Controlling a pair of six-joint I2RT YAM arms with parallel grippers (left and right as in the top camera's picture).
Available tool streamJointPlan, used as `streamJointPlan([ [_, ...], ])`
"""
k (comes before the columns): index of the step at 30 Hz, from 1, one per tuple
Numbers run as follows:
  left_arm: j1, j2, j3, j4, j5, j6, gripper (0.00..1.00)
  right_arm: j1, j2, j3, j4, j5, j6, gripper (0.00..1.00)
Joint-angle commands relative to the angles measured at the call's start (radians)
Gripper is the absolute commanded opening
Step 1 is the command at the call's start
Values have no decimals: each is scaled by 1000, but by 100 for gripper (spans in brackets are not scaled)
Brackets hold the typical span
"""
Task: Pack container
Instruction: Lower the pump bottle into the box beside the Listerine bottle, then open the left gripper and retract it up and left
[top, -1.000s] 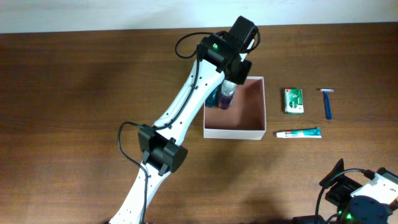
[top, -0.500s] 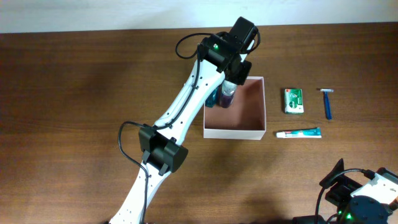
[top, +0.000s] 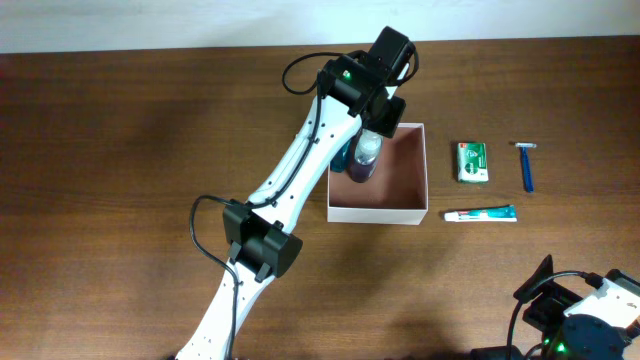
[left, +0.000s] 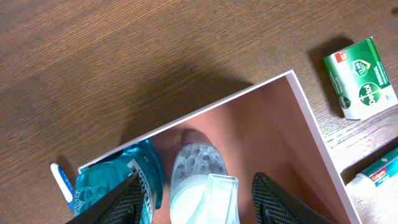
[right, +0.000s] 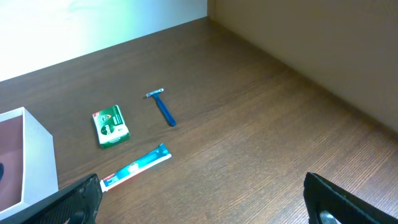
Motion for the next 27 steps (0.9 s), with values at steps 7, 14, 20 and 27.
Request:
streamJointPlan([
  [7,-2,-16,34,4,-19,6,58,7,-8,12,3,1,5,99],
  [14,24,-16,149,-2,-18,6,61,7,-8,12,3,1,5,99],
  [20,72,-43,288,-18,-18,6,64,7,-8,12,3,1,6,99],
  [27,165,-176,288,-8,-51,6,75,7,-8,12,3,1,5,99],
])
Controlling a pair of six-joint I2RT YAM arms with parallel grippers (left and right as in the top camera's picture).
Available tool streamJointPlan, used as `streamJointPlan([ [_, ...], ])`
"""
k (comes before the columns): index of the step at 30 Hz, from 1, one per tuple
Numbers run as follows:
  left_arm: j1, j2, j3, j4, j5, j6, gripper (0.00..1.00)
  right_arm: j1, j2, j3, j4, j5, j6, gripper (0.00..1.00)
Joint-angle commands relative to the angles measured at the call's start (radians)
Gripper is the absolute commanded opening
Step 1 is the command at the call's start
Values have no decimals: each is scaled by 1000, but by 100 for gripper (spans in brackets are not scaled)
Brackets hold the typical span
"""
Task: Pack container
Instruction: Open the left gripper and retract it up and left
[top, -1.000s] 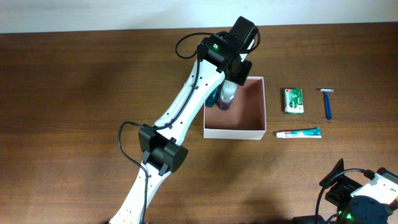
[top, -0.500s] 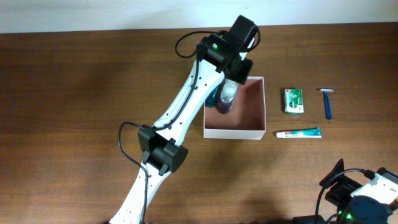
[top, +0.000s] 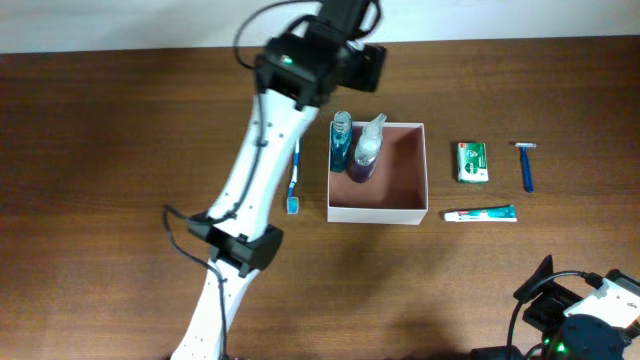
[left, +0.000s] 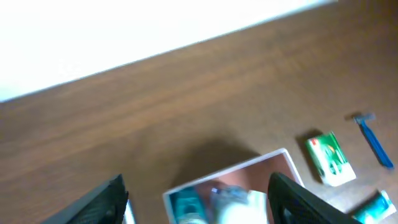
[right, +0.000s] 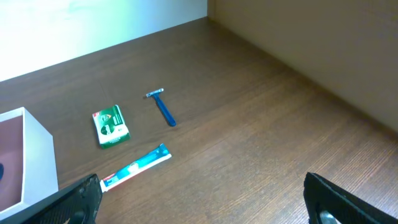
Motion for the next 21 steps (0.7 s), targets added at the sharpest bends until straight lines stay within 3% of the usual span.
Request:
streamJointPlan([
  [1,56,-116,18,7,-49,5,77,7,-8,12,3,1,5,99],
  [3,91,-159,18,2,-102,5,87,7,-8,12,3,1,5,99],
  [4,106,-176,18,-5,-132,5,98,7,-8,12,3,1,5,99],
  [9,213,-239,18,-85,-311,4,99,7,-8,12,3,1,5,99],
  [11,259,-243,18,-117,-314,-9,99,7,-8,12,3,1,5,99],
  [16,393,-240,3,-200,-314,-195,99,7,-8,12,3,1,5,99],
  [21,494,-232,0,-227,-303,-222,99,7,-8,12,3,2,4,99],
])
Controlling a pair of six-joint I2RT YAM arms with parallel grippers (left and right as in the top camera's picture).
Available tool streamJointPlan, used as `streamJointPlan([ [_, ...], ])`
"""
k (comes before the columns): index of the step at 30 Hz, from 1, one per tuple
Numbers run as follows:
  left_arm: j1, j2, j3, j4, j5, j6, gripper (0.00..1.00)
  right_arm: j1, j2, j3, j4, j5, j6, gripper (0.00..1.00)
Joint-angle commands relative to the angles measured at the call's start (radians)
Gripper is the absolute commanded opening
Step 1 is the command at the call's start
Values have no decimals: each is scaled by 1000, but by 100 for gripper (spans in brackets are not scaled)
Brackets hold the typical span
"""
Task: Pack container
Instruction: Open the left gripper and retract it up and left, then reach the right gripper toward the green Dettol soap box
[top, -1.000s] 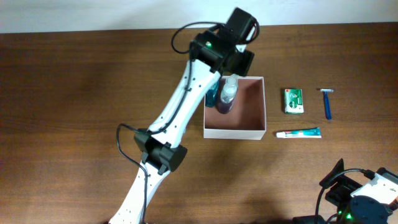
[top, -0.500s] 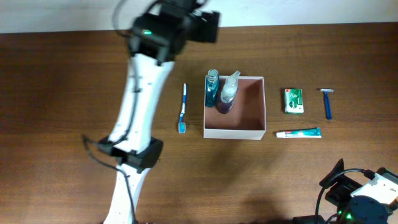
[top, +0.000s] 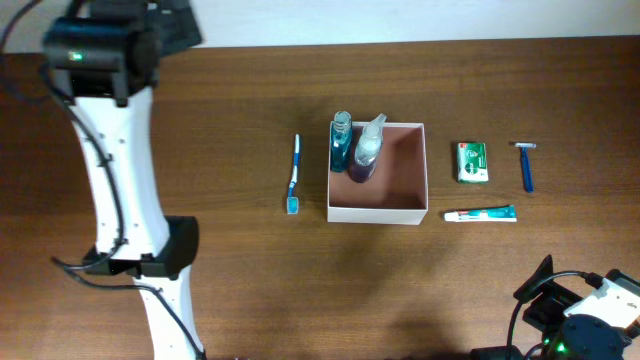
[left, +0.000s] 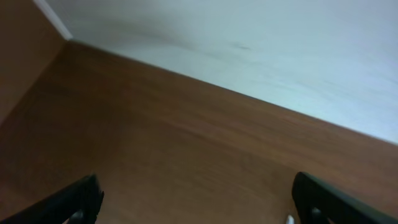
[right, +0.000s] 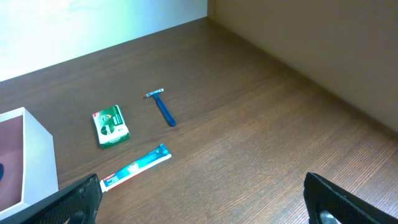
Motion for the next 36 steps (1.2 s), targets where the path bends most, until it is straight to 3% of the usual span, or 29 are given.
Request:
streamJointPlan([
  [1,46,8,-3,-5,-11,-58,99,7,-8,12,0,10,-7,99],
  [14,89,18,-38,-70,-10,-57,99,7,-8,12,-4,12,-64,99],
  [27,89,24,-284,-53,-9,-58,99,7,-8,12,47,-23,-66,99],
  [31,87,24,-312,-32,7,-57,99,7,-8,12,130,-77,-66,99],
  [36,87,24,-313,-18,43,-57,99,8,-4,12,357,-241,-96,99],
])
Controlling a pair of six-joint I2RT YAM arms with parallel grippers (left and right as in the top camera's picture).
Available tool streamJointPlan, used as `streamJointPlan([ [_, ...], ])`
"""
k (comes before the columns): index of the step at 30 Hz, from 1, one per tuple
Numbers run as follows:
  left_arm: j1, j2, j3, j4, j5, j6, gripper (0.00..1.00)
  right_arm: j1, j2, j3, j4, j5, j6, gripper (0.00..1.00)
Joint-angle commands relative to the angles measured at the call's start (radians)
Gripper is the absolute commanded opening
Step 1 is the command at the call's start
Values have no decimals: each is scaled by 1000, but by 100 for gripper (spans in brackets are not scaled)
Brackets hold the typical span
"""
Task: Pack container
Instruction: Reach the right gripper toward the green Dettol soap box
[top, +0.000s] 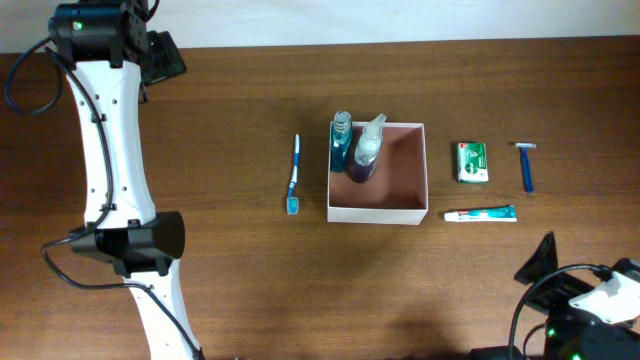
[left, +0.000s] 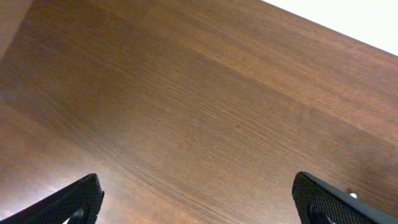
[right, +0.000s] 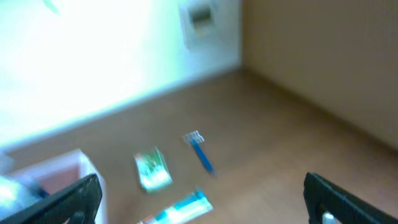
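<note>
A white box (top: 415, 210) with a brown floor stands mid-table, holding a teal bottle (top: 341, 143) and a clear spray bottle (top: 365, 150) upright at its left end. A blue toothbrush (top: 294, 174) lies left of the box. Right of it lie a green soap box (top: 472, 162), a blue razor (top: 526, 166) and a toothpaste tube (top: 481, 213). My left gripper (left: 196, 200) hangs open over bare wood at the far left back corner. My right gripper (right: 199, 199) is open near the front right; its blurred view shows the soap box (right: 152, 170), razor (right: 201, 152) and toothpaste tube (right: 180, 206).
The left arm's white links (top: 112, 150) run down the table's left side to a black joint (top: 135, 245). A pale wall borders the table's back edge. The right arm's base (top: 580, 310) sits at the front right corner.
The left wrist now looks down on bare wood instead of the wall, the arm shifted slightly. The right wrist view has changed and blurred: the right arm has moved, showing more wall.
At first my left gripper was open around the spray bottle in the box beside the teal bottle. Then it was behind the box with both bottles standing free. Later it was at the far left back corner. The right arm stayed still until now.
</note>
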Motion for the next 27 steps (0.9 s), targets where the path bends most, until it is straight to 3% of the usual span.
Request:
streamJointPlan([
  [1,5,4,-5,3,24,-10,99,8,2,12,97,-167,-79,99],
  [5,5,4,-5,4,24,-10,99,8,77,18,228,-330,-273,99],
  [9,4,4,-5,6,24,-10,99,7,277,105,164,-346,-301,99],
  [22,5,4,-5,2,24,-10,99,-56,1140,891,-597,-339,-347,99],
  [27,5,4,-5,1,24,-10,100,-221,1313,989,-730,-390,-347,99],
])
